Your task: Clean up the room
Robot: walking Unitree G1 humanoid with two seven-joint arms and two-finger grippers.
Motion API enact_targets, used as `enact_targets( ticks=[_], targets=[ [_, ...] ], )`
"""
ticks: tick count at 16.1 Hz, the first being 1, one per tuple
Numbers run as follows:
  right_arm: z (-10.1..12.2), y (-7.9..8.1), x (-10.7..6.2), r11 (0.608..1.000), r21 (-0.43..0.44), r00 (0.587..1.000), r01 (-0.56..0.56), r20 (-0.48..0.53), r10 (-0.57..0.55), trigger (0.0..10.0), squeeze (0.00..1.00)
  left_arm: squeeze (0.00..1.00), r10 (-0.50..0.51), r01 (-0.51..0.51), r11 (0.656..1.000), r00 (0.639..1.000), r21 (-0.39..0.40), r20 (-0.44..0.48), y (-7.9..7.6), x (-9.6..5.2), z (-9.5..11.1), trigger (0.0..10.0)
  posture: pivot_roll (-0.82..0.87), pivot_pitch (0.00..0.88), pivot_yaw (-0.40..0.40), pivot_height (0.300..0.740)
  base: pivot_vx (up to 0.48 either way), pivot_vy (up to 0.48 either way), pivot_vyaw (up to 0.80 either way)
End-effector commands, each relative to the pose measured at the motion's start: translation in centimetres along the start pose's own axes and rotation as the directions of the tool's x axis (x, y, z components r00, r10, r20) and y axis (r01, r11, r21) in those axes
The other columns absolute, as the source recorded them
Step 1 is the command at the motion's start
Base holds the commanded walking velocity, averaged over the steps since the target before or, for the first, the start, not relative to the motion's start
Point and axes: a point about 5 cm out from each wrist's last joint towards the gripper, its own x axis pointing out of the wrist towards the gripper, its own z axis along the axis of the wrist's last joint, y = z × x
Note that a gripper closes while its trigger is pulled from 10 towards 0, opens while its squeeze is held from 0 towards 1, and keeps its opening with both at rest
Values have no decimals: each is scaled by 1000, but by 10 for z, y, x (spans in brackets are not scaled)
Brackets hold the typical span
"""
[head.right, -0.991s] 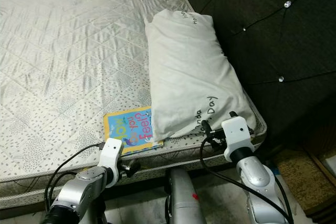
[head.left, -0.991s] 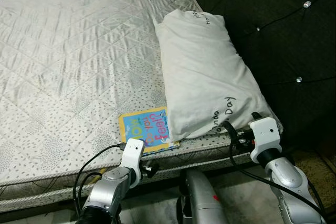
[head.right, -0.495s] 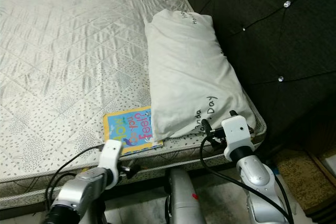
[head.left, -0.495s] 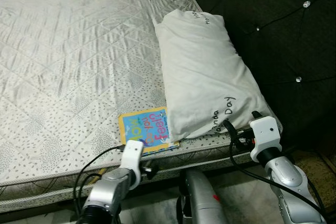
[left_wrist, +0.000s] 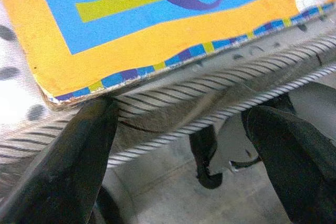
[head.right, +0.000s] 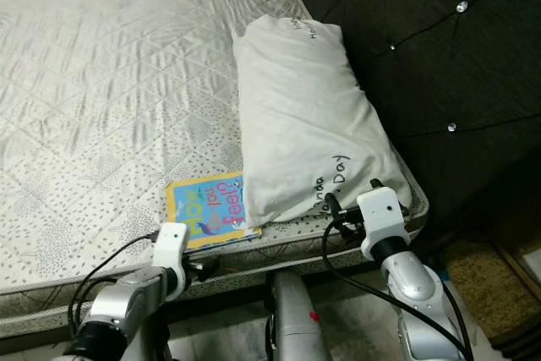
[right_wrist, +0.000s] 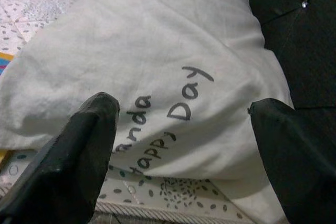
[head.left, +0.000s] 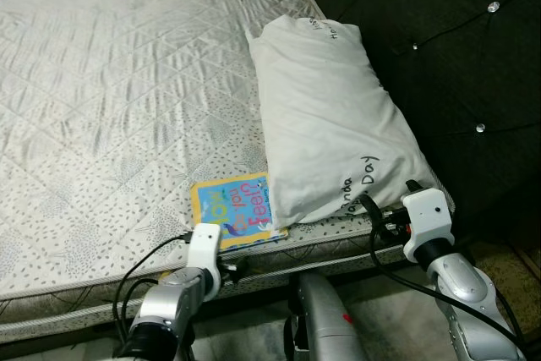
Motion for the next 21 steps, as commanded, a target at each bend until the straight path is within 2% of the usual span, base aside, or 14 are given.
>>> enact_targets(
  ticks=[1, 4, 10, 17, 18, 19, 20, 21],
  targets=[
    [-2, -6, -3, 1000, -8, 1000, 20, -9, -20, 10000, 0, 0, 51, -51, 999, 999, -10, -3, 11, -1, -1, 10000, -240, 149, -36, 600, 0, 0, 0],
    [-2, -6, -4, 1000, -8, 1000, 21, -9, -21, 10000, 0, 0, 79, -79, 997, 997, -16, 15, 17, 0, 2, 10000, -245, 146, -36, 600, 0, 0, 0],
    [-3, -7, -3, 1000, -12, 1000, 24, -11, -24, 10000, 0, 0, 75, -76, 997, 996, 21, 55, 11, -5, 6, 10000, -235, 129, -30, 600, 0, 0, 0],
    [1, -2, 11, 1000, 4, 1000, 23, 18, -23, 10000, 0, 0, 11, -19, 998, 994, 68, 111, -2, -46, -2, 10000, -179, 84, -17, 600, 0, 0, 0],
    [1, -1, 15, 1000, 11, 999, 24, 25, -24, 10000, 0, 0, -8, -13, 994, 982, 111, 190, -9, -63, 0, 10000, -159, 67, -15, 600, 0, 0, 0],
    [2, 1, 19, 999, 33, 999, 27, 32, -28, 10000, 0, 0, -1, -43, 991, 948, 128, 319, -11, -72, 12, 10000, -147, 55, -13, 600, 0, 0, 0],
    [5, 4, 22, 997, 70, 999, 32, 41, -35, 10000, 0, 0, 39, -95, 990, 896, 103, 443, -7, -81, 25, 10000, -142, 46, -14, 600, 0, 0, 0],
    [7, 6, 25, 994, 99, 998, 37, 46, -42, 10000, 0, 0, 60, -115, 990, 855, 76, 514, -4, -87, 34, 10000, -138, 36, -12, 600, 0, 0, 0]
  ],
)
